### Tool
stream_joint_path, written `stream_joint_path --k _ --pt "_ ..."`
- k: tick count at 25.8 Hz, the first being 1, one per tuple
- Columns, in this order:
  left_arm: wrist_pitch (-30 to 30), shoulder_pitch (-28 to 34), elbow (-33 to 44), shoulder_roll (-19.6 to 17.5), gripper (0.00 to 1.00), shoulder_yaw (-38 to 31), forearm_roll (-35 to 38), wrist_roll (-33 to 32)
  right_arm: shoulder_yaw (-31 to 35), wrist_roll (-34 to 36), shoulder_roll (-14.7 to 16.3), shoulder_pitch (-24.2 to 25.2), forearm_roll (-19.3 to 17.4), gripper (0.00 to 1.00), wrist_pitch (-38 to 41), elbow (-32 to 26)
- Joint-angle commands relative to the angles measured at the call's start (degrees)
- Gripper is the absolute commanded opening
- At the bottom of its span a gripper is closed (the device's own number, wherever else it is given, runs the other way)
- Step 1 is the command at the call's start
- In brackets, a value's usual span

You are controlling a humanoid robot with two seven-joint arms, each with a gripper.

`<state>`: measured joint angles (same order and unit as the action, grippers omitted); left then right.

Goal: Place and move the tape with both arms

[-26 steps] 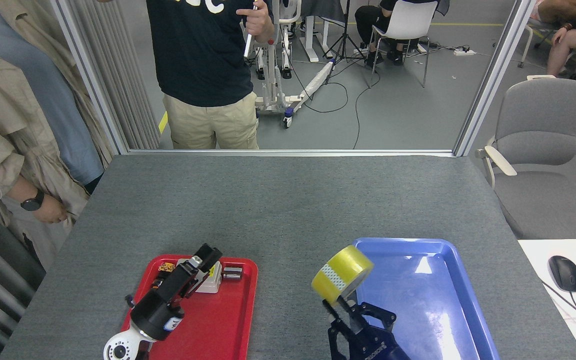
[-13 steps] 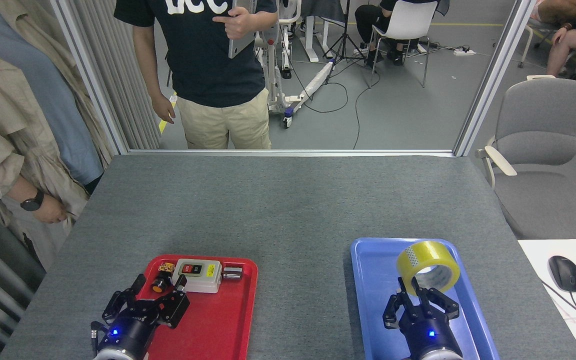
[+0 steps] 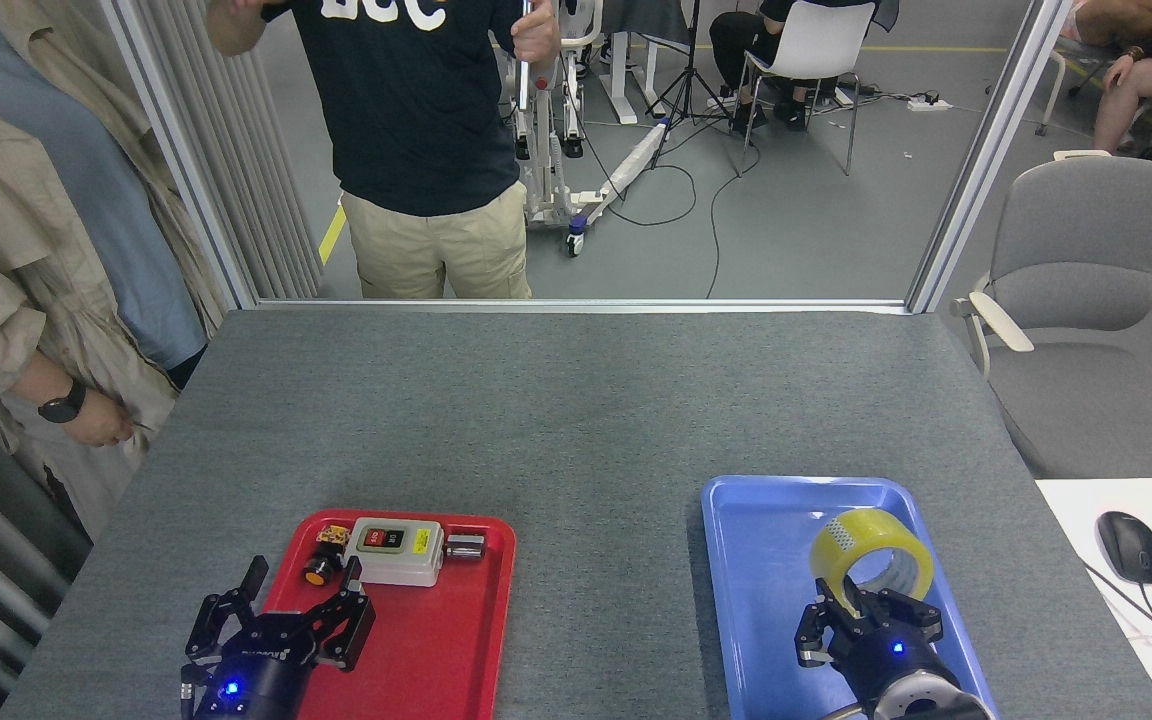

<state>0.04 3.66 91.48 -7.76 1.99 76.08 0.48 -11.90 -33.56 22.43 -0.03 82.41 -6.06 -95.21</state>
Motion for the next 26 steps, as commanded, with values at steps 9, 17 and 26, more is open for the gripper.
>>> stream_joint_path --k 9,17,26 --pt "0.83 -0.23 -2.27 -1.29 1.0 0.65 -8.58 -0.39 0.12 -14.16 -0.98 -1.46 -4.45 0.0 -0.8 -0.95" --pt "1.01 -0.32 -2.36 -2.0 1.0 0.56 -8.58 0.22 1.0 -13.9 -0.89 -1.46 -4.54 0.57 -0.8 -0.86" --pt "0.04 -0.84 -5.88 -2.44 1.0 0.56 -8.85 -0.22 1.71 -11.17 -0.8 -1.02 -4.28 0.85 -0.8 -0.68"
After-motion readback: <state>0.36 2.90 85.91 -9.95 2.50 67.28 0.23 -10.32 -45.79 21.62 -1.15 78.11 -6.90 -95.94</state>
